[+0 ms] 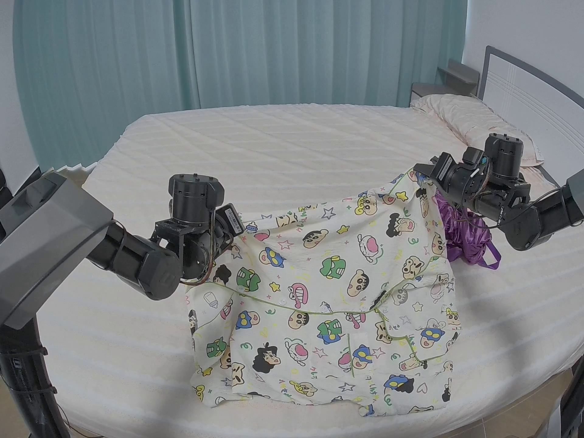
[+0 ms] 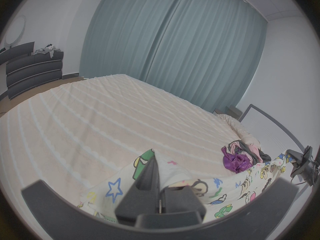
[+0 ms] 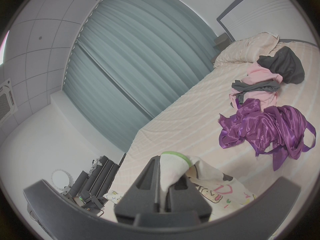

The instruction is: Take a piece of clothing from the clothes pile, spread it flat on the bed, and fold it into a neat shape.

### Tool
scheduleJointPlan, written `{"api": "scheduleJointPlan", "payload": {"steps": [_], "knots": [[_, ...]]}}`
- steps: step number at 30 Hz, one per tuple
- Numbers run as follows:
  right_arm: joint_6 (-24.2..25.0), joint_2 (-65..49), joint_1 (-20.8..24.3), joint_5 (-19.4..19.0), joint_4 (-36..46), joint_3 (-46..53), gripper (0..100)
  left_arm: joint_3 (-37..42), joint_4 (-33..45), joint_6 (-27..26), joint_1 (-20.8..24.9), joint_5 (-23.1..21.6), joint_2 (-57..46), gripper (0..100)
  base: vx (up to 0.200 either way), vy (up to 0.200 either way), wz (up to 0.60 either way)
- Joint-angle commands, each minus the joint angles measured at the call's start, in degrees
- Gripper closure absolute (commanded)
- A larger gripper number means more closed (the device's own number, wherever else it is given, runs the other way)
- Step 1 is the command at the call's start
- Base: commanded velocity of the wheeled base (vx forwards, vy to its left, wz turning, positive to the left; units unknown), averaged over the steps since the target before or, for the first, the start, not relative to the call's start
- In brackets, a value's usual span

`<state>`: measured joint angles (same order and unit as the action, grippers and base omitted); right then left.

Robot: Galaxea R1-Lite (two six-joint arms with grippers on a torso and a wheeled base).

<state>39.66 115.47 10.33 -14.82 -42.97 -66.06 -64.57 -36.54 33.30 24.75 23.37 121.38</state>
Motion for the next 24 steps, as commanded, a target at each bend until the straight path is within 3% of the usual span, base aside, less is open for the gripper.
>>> {"api": "scheduleJointPlan", "payload": {"steps": [1, 11, 22, 24], "knots": [[-0.1, 4.1, 0.2, 1.2, -0.8, -1.2, 100, -0.5, 0.1, -0.1, -0.2, 0.0, 2.7, 100, 0.000, 0.000, 0.00], [0.1, 9.6, 0.3, 4.4, -1.7, -4.5, 100, -5.4, 0.2, 0.0, -1.3, 0.0, 7.9, 100, 0.000, 0.000, 0.00], [0.2, 10.5, 0.4, 4.7, -1.7, -4.8, 100, -5.5, 0.3, 1.2, -2.2, 0.1, 7.7, 100, 0.000, 0.000, 0.00], [0.2, 10.5, 0.4, 4.7, -1.7, -4.8, 100, -5.5, 0.4, 1.1, -2.3, 0.1, 7.7, 100, 0.200, 0.000, 0.00]]}}
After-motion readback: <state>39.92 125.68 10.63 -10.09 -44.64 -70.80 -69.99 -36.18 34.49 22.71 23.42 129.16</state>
